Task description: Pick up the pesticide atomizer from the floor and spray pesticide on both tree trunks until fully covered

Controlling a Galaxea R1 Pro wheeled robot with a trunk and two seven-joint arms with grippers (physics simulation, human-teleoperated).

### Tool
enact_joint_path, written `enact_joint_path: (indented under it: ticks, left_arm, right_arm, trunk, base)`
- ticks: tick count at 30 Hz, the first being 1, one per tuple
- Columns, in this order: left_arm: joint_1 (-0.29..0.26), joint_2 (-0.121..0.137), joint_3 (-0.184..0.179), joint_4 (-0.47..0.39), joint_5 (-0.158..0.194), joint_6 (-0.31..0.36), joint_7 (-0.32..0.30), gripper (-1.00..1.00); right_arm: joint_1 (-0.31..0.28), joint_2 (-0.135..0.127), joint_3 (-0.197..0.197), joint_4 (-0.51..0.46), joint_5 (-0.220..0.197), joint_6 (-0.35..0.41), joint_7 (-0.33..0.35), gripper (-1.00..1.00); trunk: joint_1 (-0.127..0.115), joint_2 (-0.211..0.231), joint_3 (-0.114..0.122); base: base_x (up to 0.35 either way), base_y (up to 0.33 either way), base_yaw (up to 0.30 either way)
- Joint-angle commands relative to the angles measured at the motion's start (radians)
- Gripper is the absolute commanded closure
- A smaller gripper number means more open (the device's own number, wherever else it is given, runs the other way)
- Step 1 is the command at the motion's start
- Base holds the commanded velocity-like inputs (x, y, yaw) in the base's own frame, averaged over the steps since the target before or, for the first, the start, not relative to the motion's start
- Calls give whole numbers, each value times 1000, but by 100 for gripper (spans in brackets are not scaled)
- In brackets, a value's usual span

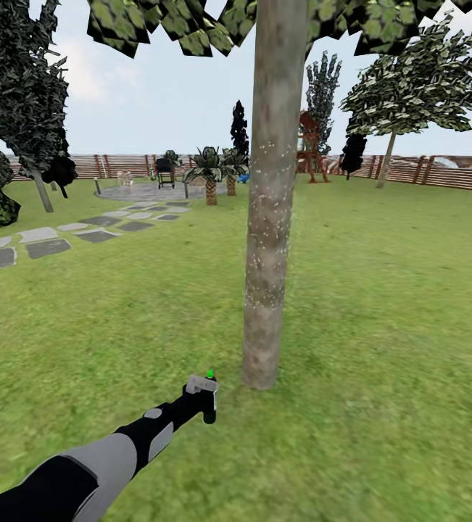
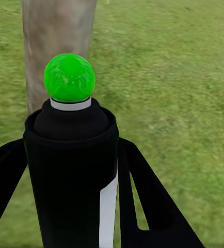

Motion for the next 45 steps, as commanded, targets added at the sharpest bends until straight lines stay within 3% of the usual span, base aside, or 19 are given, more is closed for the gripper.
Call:
enact_joint_path:
  ticks: [1,4,6,7,10,11,14,15,18,21,22,25,29,31,35,36,39,41,45]
  left_arm:
    - [0,0,1,0,0,0,0,100]
    - [0,1,1,-1,0,-1,0,100]
    - [0,20,1,-1,0,-1,1,100]
    - [0,28,1,-1,1,-1,2,100]
    - [0,52,2,-1,2,-1,1,100]
    - [0,80,2,-1,3,-1,-1,100]
    - [0,136,13,-6,24,-1,-4,100]
    - [0,152,17,-9,40,-2,-5,100]
    - [0,183,19,-15,70,-3,-58,100]
    - [0,191,18,-53,75,-1,-247,100]
    - [0,191,17,-62,75,-1,-334,100]
    - [0,192,15,-74,75,-1,-505,100]
    - [0,191,13,-77,75,-2,-663,100]
    - [0,191,12,-77,76,-2,-715,100]
    - [0,187,10,-78,77,-2,-739,100]
    - [0,180,9,-78,77,-1,-740,100]
    - [0,155,10,-78,78,-2,-742,100]
    - [0,129,9,-78,78,-1,-741,100]
    - [0,117,11,-108,79,-1,-741,100]
  right_arm:
    - [0,-11,0,-5,1,0,0,-100]
    - [-2,-31,0,-70,2,5,-1,-100]
    - [-24,-87,0,-192,2,60,1,-100]
    - [-72,-131,-1,-250,1,156,4,-100]
    - [-200,-232,-2,-299,0,252,36,-100]
    - [-250,-269,-2,-305,-1,267,79,-100]
    - [-333,-339,-3,-308,-3,302,180,-100]
    - [-354,-351,-3,-308,-4,308,232,-100]
    - [-437,-394,-3,-310,-5,318,525,-100]
    - [-530,-411,-4,-311,-9,322,791,-100]
    - [-563,-412,-5,-311,-11,343,900,-100]
    - [-629,-411,-5,-318,-16,414,1129,-100]
    - [-680,-389,-5,-392,-18,483,1348,-100]
    - [-687,-350,-5,-446,-18,535,1409,-100]
    - [-695,-232,-5,-478,-18,560,1435,-100]
    - [-698,-188,-5,-487,-18,562,1437,-100]
    - [-702,-111,-5,-495,-21,565,1440,-100]
    - [-704,-41,-5,-497,-27,578,1441,-100]
    - [-704,22,-4,-498,-30,601,1441,-100]
  trunk:
    - [0,0,0]
    - [0,0,0]
    - [0,0,0]
    - [0,0,0]
    - [0,0,0]
    - [0,0,0]
    - [0,0,0]
    - [0,0,0]
    - [0,0,0]
    - [0,0,0]
    - [0,0,0]
    - [0,0,0]
    - [0,0,0]
    - [0,0,0]
    - [0,0,0]
    - [0,0,0]
    - [0,0,0]
    - [0,0,0]
    - [0,0,0]
  base:
    - [-6,0,0]
    - [-2,0,0]
    - [0,0,0]
    - [0,0,0]
    - [0,0,0]
    - [0,0,0]
    - [0,0,0]
    - [0,0,0]
    - [0,0,0]
    - [0,0,0]
    - [0,0,0]
    - [0,0,0]
    - [0,0,0]
    - [0,0,0]
    - [0,0,0]
    - [0,0,0]
    - [0,0,0]
    - [0,0,0]
    - [0,0,0]
